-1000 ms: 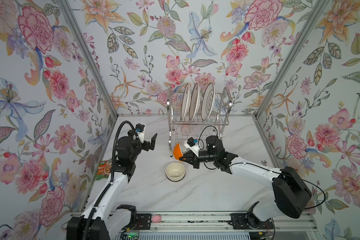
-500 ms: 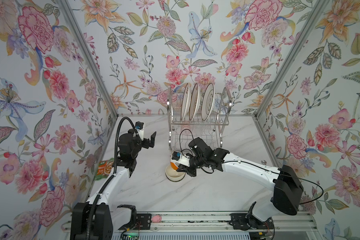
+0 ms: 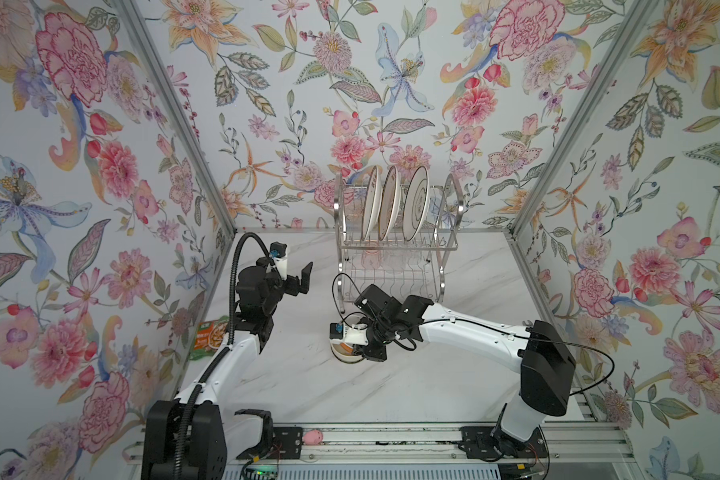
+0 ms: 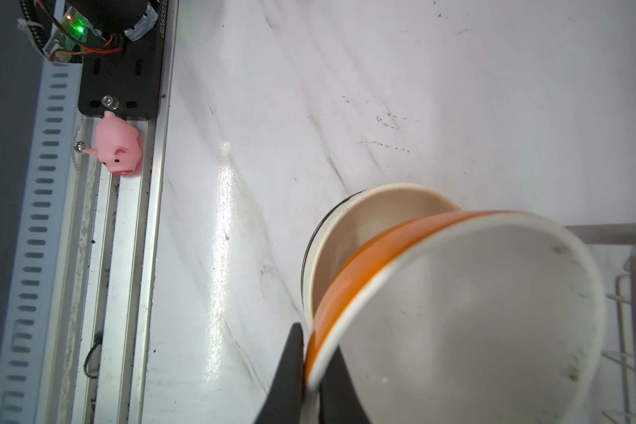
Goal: Unload the mixed dishes from the dish rack
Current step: 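Lift the orange bowl out of the rack toward the cream bowl with the right gripper, then lower the orange bowl into the cream bowl and open the right gripper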
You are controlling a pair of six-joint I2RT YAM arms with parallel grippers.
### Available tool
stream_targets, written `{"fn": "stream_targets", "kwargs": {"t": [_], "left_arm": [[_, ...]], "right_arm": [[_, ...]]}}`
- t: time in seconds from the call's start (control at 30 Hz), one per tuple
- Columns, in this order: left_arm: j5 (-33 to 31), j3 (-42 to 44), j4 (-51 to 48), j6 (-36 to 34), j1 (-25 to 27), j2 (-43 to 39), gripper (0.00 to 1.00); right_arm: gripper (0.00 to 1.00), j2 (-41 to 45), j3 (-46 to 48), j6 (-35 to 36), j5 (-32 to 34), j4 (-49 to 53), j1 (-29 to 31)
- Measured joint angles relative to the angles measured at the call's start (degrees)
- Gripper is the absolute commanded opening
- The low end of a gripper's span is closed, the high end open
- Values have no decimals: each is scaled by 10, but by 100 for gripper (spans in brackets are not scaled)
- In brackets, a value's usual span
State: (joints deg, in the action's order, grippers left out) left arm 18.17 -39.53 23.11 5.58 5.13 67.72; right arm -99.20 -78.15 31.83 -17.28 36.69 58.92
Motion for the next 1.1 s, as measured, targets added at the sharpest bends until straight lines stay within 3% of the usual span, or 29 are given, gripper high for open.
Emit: {"fn": "stream_targets", "kwargs": {"t": [0.47,1.1], "left_arm": [[0,0,1,-2,-3,0,99],[9,0,2,-2,-4,-9,99]], "right_arm": [[3,-53,-39,9,42,21,19],[45,-66,-52,14,61,25,21]]}}
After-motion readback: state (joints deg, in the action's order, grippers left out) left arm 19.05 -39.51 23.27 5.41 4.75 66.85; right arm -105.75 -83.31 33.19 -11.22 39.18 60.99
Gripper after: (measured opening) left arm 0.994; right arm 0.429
